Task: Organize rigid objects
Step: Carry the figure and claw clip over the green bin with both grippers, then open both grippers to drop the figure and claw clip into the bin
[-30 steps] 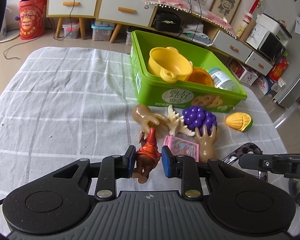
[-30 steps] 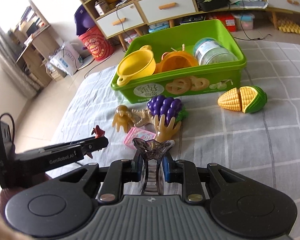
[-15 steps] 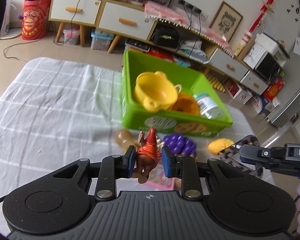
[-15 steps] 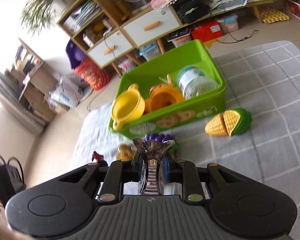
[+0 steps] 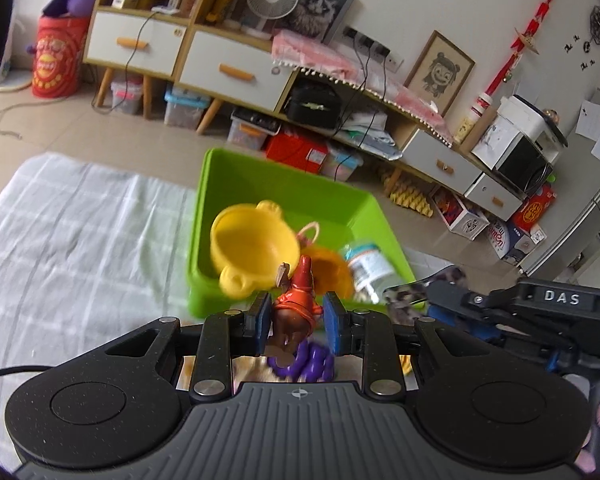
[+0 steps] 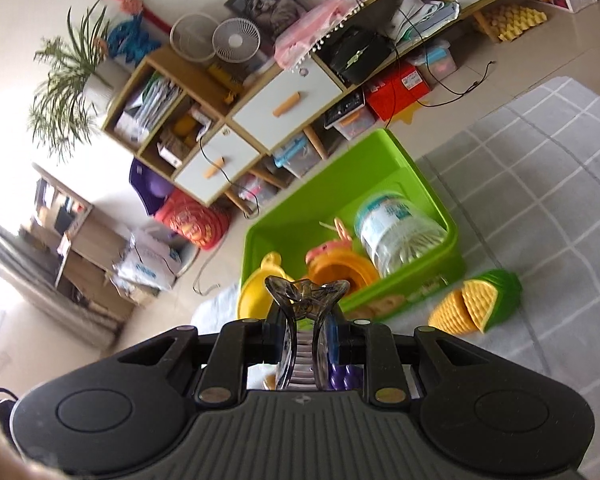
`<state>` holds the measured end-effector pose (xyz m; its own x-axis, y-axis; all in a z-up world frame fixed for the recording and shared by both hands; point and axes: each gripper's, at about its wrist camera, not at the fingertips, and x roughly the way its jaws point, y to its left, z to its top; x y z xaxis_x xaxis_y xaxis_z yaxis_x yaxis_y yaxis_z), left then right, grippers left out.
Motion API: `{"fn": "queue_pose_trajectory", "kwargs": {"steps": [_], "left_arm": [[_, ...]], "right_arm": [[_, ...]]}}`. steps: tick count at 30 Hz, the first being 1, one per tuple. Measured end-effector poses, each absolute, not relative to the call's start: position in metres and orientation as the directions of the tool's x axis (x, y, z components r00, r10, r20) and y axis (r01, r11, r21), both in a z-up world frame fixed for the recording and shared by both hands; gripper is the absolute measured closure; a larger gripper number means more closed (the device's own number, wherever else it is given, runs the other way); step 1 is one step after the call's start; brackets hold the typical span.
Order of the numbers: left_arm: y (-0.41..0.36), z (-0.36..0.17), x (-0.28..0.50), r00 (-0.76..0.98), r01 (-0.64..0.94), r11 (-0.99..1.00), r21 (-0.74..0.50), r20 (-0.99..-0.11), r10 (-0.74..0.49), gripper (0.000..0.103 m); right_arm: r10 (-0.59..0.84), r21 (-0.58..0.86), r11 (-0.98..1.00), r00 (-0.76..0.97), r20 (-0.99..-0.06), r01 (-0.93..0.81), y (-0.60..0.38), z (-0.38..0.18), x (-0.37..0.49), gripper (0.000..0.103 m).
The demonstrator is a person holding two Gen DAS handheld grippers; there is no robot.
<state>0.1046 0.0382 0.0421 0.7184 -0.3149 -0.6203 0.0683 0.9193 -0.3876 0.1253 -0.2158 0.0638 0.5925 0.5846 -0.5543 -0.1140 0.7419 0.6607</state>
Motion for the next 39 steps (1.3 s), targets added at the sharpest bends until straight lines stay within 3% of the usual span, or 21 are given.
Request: {"fn": "queue_pose_trajectory", "kwargs": {"steps": [8,25,26,27,29,30,39], "left_arm": [[0.035,0.034,0.15,0.725,0.057,0.933,-0.356,-0.627,-0.284,0.071],[0.034,0.013,0.177,0.704,0.034,0.961,-0.273,-0.676,-0.217,0.07],[0.032,0.015,0.176,0.72,0.05,0.961,-0.273,-0.656,-0.224,0.063],[0.032,0.016,0.173,0.736,0.068,0.961,-0.269,-0.637,-0.231,0.043],[0.031,0.02,0.166,0.76,0.082,0.964,-0.253,-0.61,-0.224,0.027],[0.03,0.021,0.164,0.765,0.089,0.965,-0.248,-0.604,-0.226,0.028],[0.029,0.023,0.157,0.742,0.09,0.964,-0.25,-0.629,-0.232,0.027]], "right_arm": [[0.583,0.693,0.714,0.634,-0.507,-0.102,-0.204,0.056,0.144,0.099],[0.555,0.688,0.722,0.658,-0.509,-0.076,-0.196,0.026,0.168,0.097],[0.561,0.696,0.712,0.671,-0.485,-0.092,-0.197,0.027,0.168,0.097],[0.554,0.698,0.71,0.688,-0.468,-0.097,-0.198,0.029,0.166,0.092],[0.527,0.681,0.727,0.711,-0.465,-0.093,-0.198,0.034,0.165,0.079],[0.519,0.678,0.73,0.717,-0.465,-0.089,-0.199,0.034,0.164,0.073],[0.513,0.693,0.719,0.714,-0.476,-0.055,-0.211,0.034,0.164,0.073]]}}
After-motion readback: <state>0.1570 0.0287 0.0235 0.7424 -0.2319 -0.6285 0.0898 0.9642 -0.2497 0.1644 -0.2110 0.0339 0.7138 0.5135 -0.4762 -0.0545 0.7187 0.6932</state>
